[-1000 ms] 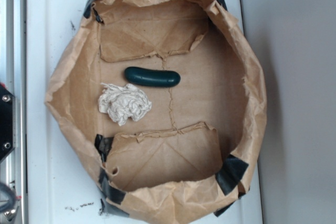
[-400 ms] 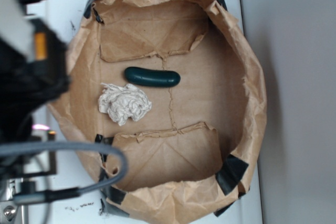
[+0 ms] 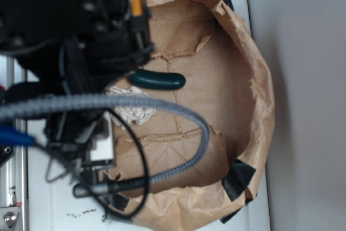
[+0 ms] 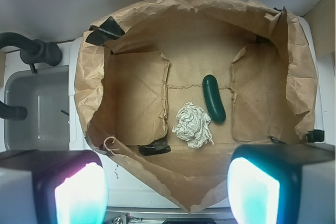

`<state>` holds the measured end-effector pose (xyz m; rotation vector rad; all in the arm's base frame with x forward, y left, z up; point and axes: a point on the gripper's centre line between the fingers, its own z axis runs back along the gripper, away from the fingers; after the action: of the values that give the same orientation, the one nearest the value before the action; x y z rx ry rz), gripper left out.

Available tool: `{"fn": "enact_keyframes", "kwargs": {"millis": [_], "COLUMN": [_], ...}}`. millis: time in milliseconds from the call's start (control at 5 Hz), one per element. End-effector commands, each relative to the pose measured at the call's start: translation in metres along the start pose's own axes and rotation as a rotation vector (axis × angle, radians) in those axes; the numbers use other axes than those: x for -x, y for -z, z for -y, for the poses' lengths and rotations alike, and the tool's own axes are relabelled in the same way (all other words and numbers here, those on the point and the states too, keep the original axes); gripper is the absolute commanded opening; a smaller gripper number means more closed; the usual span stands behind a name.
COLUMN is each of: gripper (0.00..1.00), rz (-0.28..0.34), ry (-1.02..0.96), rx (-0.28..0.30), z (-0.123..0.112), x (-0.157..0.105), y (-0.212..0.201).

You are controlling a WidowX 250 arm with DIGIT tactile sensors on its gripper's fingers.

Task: Grab the white paper.

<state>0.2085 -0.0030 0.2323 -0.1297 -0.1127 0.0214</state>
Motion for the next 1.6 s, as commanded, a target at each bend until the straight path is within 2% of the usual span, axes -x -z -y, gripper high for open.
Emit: {"fn": "enact_keyframes", "kwargs": {"millis": [0, 200, 400, 600, 1000, 1200, 1400], "gripper": [1.00, 1.00, 1.00, 1.00, 1.00, 1.00, 0.08], "rz": [0.160, 0.208, 0.166, 0.116, 0.008, 0.046, 0.073], "ry": [0.006, 0.034, 0.107, 0.102, 0.087, 0.088, 0.091], "rx": [-0.025, -0.036, -0.009, -0.016, -0.093, 0.019, 0.012], "z": [-0.022, -0.034, -0.036, -0.034, -0.039, -0.036, -0.028], "x": [-0.011, -0.015, -0.014, -0.014, -0.010, -0.009, -0.004], "y": [0.032, 0.064, 0.088, 0.114, 0.174, 0.195, 0.213]}}
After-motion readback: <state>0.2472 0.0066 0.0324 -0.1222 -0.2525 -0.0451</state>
